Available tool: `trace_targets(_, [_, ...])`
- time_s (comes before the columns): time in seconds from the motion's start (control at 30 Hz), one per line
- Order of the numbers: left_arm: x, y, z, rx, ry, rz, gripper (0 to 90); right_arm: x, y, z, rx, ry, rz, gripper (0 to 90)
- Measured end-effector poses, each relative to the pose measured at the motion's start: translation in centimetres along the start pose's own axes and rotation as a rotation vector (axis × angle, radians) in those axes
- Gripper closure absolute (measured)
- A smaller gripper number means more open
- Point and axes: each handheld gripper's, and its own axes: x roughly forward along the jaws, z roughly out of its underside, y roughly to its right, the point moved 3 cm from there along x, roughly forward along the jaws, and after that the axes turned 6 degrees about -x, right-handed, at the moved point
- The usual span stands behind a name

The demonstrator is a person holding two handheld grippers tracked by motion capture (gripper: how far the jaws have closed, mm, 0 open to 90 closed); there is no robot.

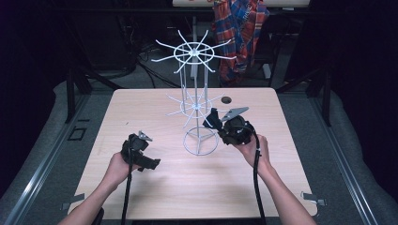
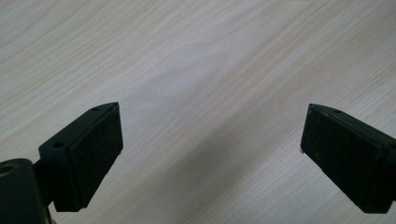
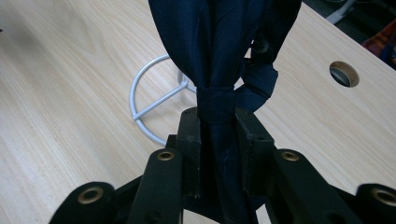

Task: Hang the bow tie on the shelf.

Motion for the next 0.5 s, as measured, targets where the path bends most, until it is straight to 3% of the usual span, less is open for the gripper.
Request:
trace_targets(0.23, [0.01,0.09,0.04,0.007,-0.004,0.000,5.7,0.26,-0.15,0.06,-0.007,-0.025,-0.012,70.7])
trace_targets(0.5, [0.04,0.09,0.08,0.012,-0.010,0.006,5.7,0.35,-0.40,0.07,-0.008,-0.013,-0.020,66.7])
